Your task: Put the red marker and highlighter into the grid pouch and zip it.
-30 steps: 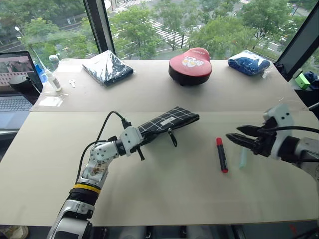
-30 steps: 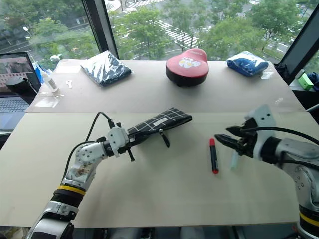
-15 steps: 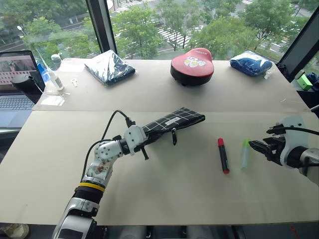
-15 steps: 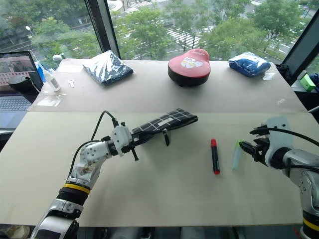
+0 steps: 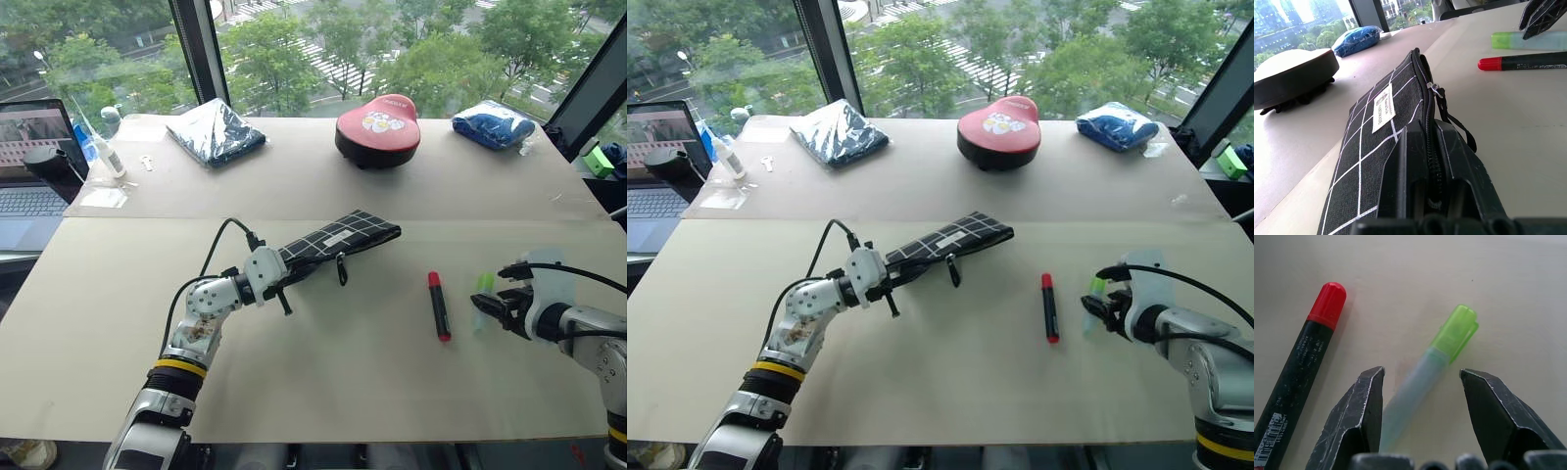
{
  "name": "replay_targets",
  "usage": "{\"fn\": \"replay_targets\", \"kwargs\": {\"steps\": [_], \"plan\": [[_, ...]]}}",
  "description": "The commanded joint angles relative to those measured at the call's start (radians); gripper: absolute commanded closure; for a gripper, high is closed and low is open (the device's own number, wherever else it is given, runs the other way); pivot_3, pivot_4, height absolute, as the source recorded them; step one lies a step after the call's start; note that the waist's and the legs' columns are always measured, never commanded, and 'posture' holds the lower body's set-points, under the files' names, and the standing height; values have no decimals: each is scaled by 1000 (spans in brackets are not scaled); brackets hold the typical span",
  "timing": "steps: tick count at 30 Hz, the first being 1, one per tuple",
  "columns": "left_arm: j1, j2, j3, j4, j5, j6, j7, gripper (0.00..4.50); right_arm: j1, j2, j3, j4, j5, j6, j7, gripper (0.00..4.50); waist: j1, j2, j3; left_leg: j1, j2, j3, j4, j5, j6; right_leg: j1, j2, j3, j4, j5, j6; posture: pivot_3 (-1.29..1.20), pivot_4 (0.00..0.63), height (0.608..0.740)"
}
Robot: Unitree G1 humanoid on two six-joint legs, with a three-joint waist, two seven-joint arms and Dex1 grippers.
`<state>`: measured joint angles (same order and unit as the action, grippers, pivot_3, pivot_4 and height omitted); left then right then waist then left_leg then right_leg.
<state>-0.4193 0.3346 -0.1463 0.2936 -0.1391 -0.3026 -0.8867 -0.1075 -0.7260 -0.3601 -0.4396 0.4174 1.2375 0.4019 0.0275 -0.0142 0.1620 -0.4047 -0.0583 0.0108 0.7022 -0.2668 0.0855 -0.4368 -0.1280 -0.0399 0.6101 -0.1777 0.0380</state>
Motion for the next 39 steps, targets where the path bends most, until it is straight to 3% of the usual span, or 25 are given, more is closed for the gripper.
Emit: {"fn": "replay_targets", "kwargs": {"steps": [1,11,12,18,28,33,39], "plan": [[-1,-4,10,-19,-14,-10,6,4500,12,-7,2,-22,-11,-11,-9,1737,0,0,0,0,0,0,0,0,0,0,0,0,0,0,0,0,150,740],[-8,-4,12,-19,-13,-9,12,4500,41,60,20,-18,-7,-16,-24,1737,-1,0,0,0,0,0,0,0,0,0,0,0,0,0,0,0,150,740],[-8,-3,12,-21,-13,-9,12,4500,45,63,19,-19,-7,-21,-24,2246,-1,0,0,0,0,0,0,0,0,0,0,0,0,0,0,0,150,740],[-15,-3,14,-17,-13,-10,12,4500,65,50,30,-17,-16,-63,-14,4050,-2,0,0,1,0,0,0,0,0,1,1,0,0,0,0,0,150,740],[-18,-3,15,-20,-15,-9,9,4500,10,39,26,10,-34,-94,-22,4074,-3,0,0,1,0,0,0,0,0,1,1,0,0,0,0,0,150,740],[-11,-1,11,-32,-27,1,-7,4500,-82,-86,93,62,-181,-429,11,4074,-5,0,0,1,-1,1,0,0,0,0,1,0,0,0,0,0,150,740],[-14,1,10,-34,-35,3,-17,4500,-188,-213,263,-22,-260,-753,206,4074,-15,0,0,1,1,1,0,1,-1,0,3,0,0,0,0,0,150,740]]}}
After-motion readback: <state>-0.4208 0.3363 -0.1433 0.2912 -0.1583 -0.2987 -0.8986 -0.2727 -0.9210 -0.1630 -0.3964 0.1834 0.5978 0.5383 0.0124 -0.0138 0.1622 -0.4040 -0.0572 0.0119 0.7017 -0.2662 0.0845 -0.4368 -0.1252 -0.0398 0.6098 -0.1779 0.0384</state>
